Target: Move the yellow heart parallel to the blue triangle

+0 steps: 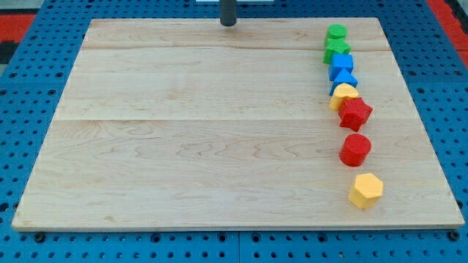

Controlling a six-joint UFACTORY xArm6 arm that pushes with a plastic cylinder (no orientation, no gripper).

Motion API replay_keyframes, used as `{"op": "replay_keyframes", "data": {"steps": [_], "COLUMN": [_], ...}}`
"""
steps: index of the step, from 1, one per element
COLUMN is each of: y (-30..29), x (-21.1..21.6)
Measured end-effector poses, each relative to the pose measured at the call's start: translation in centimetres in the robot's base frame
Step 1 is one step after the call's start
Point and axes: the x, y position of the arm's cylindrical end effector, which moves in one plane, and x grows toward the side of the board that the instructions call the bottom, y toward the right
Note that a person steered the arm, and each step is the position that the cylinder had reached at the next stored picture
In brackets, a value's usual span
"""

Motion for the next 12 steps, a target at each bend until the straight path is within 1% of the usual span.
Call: {"op": "replay_keyframes", "data": {"steps": [2,4,5,7,8,9,10,11,12], "y": [7.9,8.0,12.6,26.7,28.8,29.7,29.7,28.0,24.4], "x": [-0.2,-0.3,-0.3,-0.3,-0.3,3.6,12.4,17.9,17.9]}}
